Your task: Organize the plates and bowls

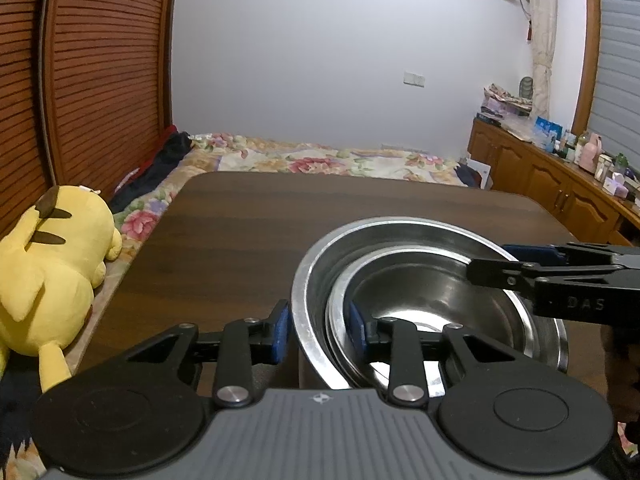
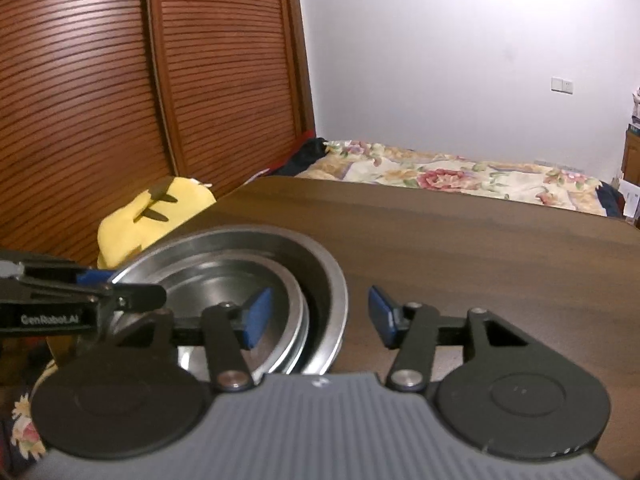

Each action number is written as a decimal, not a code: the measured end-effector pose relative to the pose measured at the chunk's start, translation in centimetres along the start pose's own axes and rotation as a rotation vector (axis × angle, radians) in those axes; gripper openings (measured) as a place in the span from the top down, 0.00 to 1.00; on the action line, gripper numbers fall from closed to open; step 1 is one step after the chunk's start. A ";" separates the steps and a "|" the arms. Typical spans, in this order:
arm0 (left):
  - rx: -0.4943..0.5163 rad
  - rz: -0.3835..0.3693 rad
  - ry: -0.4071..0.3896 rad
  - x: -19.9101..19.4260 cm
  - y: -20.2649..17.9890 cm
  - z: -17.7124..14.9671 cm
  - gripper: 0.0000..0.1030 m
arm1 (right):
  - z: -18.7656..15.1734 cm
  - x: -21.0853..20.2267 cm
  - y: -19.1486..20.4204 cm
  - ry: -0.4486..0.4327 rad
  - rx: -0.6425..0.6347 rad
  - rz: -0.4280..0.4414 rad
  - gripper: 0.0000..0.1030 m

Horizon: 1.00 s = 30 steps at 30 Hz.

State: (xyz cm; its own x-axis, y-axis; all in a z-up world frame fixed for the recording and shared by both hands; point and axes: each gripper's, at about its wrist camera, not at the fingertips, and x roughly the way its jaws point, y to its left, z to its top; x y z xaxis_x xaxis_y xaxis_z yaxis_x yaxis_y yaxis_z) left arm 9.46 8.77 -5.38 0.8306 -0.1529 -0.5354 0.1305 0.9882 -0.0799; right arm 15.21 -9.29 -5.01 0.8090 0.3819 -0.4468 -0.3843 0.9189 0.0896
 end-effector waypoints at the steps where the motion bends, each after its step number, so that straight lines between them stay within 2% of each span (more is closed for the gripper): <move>1: -0.001 0.003 -0.002 -0.1 0.0 0.0 0.65 | 0.0 -0.1 -0.1 -0.004 0.001 -0.001 0.47; 3: 0.000 0.008 -0.010 -0.3 0.1 0.3 0.63 | 0.0 -0.5 -0.1 -0.013 0.004 -0.005 0.46; 5: 0.004 0.019 -0.023 -0.8 0.0 0.5 0.56 | -0.1 -1.1 -0.3 -0.024 0.011 -0.010 0.46; 7: 0.009 0.027 -0.040 -1.2 -0.1 0.9 0.44 | 0.1 -1.7 -0.5 -0.038 0.015 -0.015 0.45; 8: 0.013 0.030 -0.050 -1.5 -0.2 1.1 0.41 | 0.2 -2.1 -0.6 -0.045 0.016 -0.018 0.44; 10: 0.028 0.035 -0.067 -1.9 -0.5 1.5 0.29 | 0.5 -2.9 -0.7 -0.064 0.018 -0.027 0.40; 14: 0.041 0.029 -0.098 -2.8 -1.2 2.3 0.18 | 0.8 -4.3 -0.8 -0.097 0.009 -0.051 0.30; 18: 0.054 0.011 -0.128 -3.5 -2.2 2.9 0.01 | 1.0 -5.4 -0.8 -0.129 -0.005 -0.076 0.17; 24: 0.090 0.005 -0.169 -4.7 -3.9 3.5 0.00 | 1.3 -7.3 -1.1 -0.173 -0.009 -0.121 0.00; 30: 0.109 -0.010 -0.192 -5.4 -5.2 3.8 0.00 | 1.3 -9.1 -1.0 -0.197 -0.006 -0.175 0.00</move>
State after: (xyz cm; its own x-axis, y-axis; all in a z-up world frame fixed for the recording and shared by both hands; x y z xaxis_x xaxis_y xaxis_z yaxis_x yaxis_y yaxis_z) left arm 6.38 4.48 1.08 0.9156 -0.1707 -0.3639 0.1882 0.9820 0.0129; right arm 8.78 -13.55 0.13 0.9342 0.2301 -0.2726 -0.2333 0.9722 0.0213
